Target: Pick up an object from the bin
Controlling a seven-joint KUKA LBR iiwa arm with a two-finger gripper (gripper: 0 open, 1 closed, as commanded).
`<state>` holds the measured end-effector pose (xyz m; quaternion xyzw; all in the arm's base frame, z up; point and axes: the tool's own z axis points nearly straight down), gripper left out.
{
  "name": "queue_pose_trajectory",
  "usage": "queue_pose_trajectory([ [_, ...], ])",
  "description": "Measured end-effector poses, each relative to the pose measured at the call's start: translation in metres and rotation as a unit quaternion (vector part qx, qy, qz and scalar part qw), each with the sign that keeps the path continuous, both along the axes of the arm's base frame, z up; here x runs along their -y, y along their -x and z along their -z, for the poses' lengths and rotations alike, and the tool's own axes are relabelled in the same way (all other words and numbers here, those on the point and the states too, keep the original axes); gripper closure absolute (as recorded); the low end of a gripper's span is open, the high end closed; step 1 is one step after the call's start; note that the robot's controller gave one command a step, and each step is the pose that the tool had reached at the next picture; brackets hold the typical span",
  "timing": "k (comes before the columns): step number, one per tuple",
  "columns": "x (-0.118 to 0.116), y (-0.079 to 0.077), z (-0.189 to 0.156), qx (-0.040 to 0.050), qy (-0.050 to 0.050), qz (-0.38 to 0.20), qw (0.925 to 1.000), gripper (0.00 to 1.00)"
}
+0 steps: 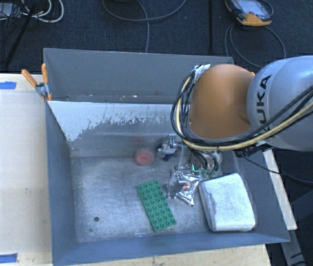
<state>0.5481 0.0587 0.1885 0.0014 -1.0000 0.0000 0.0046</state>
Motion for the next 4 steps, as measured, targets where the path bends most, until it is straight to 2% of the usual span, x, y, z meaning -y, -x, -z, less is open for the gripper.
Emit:
queue_pose_trajectory([
  [1,0.028,0.003,0.114,0.0062,-0.002,-0.107,0.9943,0.00],
  [2,0.002,0.021,0.113,0.0114,0.001,-0.022,0.9997,0.00],
  [3,0.001,0.021,0.112,0.0091,0.000,-0.021,0.9997,1.00],
  [4,-0.019,0.035,-0.044,0.0079,-0.001,-0.142,0.9898,1.00],
])
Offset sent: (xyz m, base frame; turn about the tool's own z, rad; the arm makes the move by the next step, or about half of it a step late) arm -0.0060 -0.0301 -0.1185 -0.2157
